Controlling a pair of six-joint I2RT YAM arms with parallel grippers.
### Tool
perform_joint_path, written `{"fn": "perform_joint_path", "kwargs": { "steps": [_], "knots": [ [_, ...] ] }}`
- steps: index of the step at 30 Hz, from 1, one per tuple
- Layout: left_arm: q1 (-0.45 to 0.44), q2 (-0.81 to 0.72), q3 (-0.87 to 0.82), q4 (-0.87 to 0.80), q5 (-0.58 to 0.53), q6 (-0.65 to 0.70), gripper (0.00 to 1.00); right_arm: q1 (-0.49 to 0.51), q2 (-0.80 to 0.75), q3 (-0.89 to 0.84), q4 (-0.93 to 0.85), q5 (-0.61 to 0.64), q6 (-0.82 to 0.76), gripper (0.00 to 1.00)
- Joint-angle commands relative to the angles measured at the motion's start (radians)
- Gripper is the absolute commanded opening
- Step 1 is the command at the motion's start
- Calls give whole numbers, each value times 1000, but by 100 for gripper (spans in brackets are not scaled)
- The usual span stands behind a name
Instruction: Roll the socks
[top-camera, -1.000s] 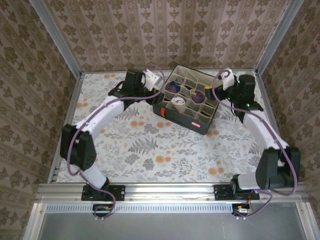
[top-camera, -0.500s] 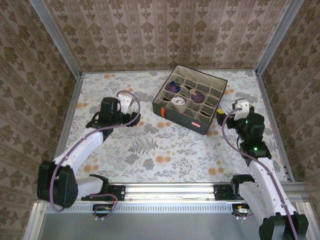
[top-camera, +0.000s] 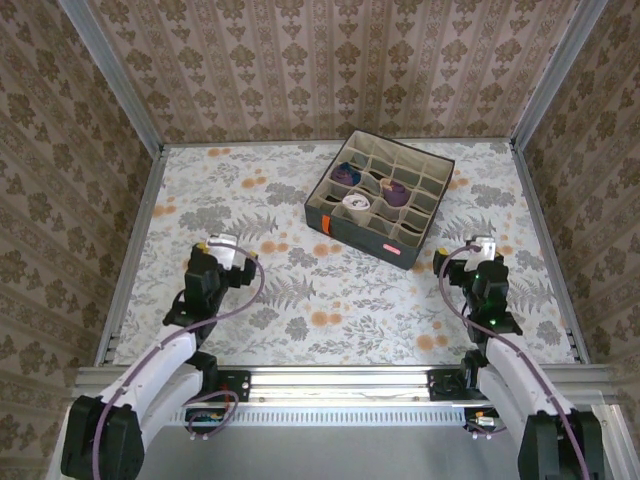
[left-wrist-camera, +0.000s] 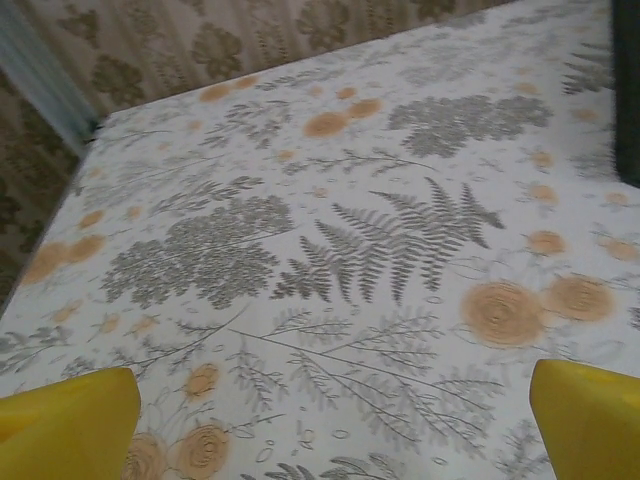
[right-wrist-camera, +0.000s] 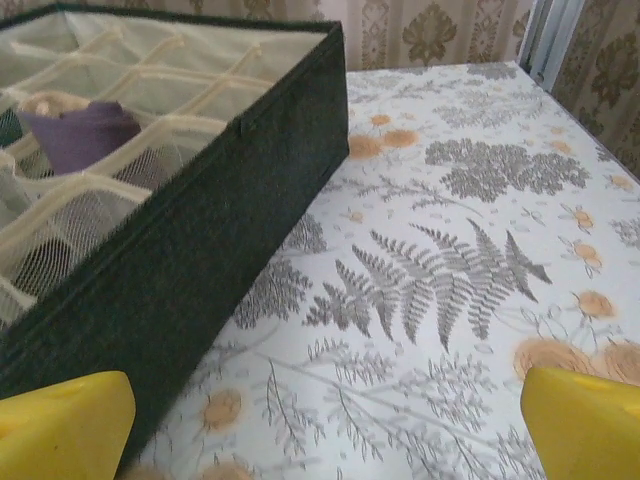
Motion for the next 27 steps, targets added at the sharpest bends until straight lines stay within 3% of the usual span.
{"fn": "perform_joint_path", "kwargs": {
  "steps": [1,5,9,16,19,21,24,27],
  "knots": [
    [51,75,-39,222,-32,14,100,-2,148,9,284,17,18,100],
    [84,221,1,304,23,59,100,-4,350,48,439,8,-13,100],
    [124,339,15,437,63,84,100,-17,423,106,425,-3,17,100],
    [186,548,56,653,218,103,100,-24,642,102,640,-26,40,100],
    [192,658,75,739,227,101,100,-25,681,127,642,-52,31,100],
    [206,666,74,733,188,61,100,-25,667,157,557,-64,25,100],
    [224,759,88,801,237,68,100,-24,672,221,450,-62,30,100],
    [242,740,123,711,260,49,100,1,678,251,397,-23,12,100]
  ]
}}
